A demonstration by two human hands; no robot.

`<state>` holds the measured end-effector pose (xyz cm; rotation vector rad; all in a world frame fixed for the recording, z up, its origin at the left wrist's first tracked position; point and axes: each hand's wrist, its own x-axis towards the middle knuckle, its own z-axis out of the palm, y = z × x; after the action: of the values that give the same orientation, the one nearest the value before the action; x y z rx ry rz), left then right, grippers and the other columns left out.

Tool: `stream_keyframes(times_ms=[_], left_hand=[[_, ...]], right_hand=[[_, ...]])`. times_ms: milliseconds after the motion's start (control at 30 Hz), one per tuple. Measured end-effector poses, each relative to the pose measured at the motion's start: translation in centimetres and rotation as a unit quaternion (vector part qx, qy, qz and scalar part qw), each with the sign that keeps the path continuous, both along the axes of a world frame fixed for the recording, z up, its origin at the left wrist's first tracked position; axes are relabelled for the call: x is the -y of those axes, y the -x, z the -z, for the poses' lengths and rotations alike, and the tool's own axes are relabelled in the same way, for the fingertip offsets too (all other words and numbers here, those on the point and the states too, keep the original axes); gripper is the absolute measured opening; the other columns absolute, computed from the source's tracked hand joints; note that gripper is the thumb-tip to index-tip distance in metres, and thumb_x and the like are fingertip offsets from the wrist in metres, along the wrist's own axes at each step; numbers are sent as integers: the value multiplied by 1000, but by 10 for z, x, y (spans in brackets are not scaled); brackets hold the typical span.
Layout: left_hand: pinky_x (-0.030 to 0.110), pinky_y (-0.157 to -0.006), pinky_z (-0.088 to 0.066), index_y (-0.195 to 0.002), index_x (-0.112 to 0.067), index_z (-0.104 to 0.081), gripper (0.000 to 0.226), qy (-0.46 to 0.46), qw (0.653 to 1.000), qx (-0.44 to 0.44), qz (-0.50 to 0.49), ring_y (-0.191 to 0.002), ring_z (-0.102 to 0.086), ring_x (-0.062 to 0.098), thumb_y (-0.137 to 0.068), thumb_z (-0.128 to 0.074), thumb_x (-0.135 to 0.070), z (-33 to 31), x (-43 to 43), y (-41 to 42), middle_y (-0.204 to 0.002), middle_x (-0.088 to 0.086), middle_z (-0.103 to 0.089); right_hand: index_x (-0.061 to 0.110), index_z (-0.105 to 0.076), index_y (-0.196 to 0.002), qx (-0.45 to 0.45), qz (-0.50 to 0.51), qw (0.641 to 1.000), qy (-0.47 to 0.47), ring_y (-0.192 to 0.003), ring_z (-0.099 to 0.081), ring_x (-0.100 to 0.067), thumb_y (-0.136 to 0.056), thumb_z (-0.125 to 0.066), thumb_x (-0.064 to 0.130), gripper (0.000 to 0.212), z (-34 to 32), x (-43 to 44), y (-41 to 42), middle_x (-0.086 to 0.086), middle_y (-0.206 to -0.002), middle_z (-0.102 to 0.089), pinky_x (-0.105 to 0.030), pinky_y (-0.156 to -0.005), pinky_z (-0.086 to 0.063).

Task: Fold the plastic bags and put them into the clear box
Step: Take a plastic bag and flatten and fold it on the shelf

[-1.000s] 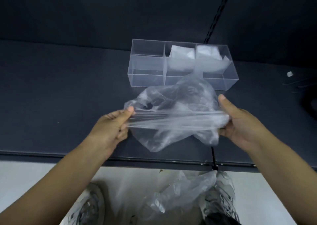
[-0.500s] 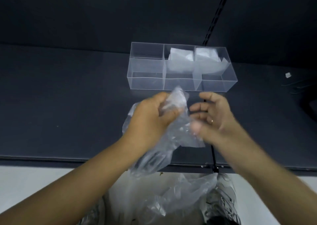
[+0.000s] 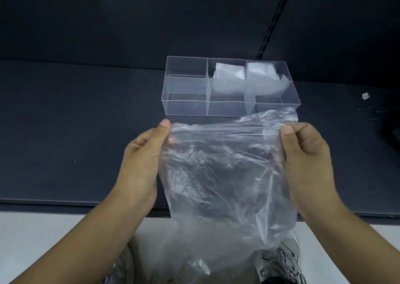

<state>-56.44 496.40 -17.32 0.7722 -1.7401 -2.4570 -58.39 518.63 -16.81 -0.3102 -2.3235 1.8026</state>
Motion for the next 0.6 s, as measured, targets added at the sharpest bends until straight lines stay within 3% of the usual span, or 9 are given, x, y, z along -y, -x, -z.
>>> stream_keyframes(times_ms=[67, 167, 200, 233, 300, 333, 400, 500, 600], left_hand=[[34, -71, -56, -68, -16, -64, 30, 35, 997, 35, -62, -71, -66, 21, -82, -68, -42, 6, 9, -1, -71, 4, -67], [33, -78, -48, -74, -23, -54, 24, 220, 966, 13, -139, -72, -56, 7, -91, -61, -38, 9, 29, 3, -78, -6, -58], [27, -84, -47, -85, -26, -56, 17, 286, 951, -21, -113, -81, -57, 0, -90, -60, -42, 6, 32, 6, -90, -10, -58], [19, -88, -45, -99, -31, -57, 24, 327, 943, -48, -45, -92, -56, -8, -87, -58, -51, 1, 31, 11, -103, -16, -58], [9, -82, -41, -113, -39, -56, 49, 327, 931, -35, 158, -99, -51, -22, -74, -55, -68, -7, 21, 24, -107, -28, -59], [12, -80, -43, -110, -37, -60, 51, 297, 920, -13, 256, -95, -56, -20, -72, -57, -72, -12, 11, 30, -103, -27, -64], [25, -78, -54, -100, -23, -71, 46, 204, 907, 33, 366, -89, -69, 3, -74, -67, -60, -13, -4, 40, -96, -9, -74], [29, -69, -55, -87, -13, -74, 29, 156, 939, 67, 300, -77, -71, 18, -78, -72, -41, 0, -1, 51, -82, 4, -74], [36, -82, -53, -88, -2, -69, 34, 203, 958, 87, 185, -77, -67, 22, -83, -70, -36, 22, 27, 56, -79, 10, -70]], right_hand=[[15, -57, -77, -9, -19, 999, -38, -42, -38, 0, -97, -53, 27, 24, 1, -2, 8, 12, -49, -46, -13, -41, -36], [13, -59, -76, 25, -102, 993, -44, -39, -36, -1, -95, -57, 29, 25, 3, -1, 20, 12, -46, -44, -15, -39, -34], [14, -59, -75, 31, -138, 989, -39, -38, -35, -1, -95, -58, 27, 24, 3, 2, 23, 11, -45, -43, -14, -39, -33], [15, -59, -75, 33, -175, 983, -39, -37, -35, -1, -95, -58, 26, 23, 3, 7, 27, 11, -44, -44, -13, -39, -32], [17, -59, -75, 30, -242, 968, -54, -37, -37, 0, -95, -58, 26, 21, 2, 19, 35, 11, -43, -45, -12, -41, -33], [17, -60, -77, 27, -269, 961, -57, -38, -38, -1, -94, -58, 27, 20, 2, 25, 39, 10, -45, -47, -13, -42, -33], [15, -62, -82, 29, -313, 949, -42, -42, -40, -5, -92, -60, 32, 20, 2, 34, 47, 8, -49, -50, -17, -45, -34], [22, -63, -95, 96, -382, 916, -78, -46, -53, -5, -75, -66, 54, 37, -1, 24, 60, 7, -55, -61, -15, -49, -42], [14, -64, -101, 197, -473, 845, -150, -72, -69, -12, -73, -78, 41, 41, 5, -8, 64, -3, -79, -73, -20, -69, -51]])
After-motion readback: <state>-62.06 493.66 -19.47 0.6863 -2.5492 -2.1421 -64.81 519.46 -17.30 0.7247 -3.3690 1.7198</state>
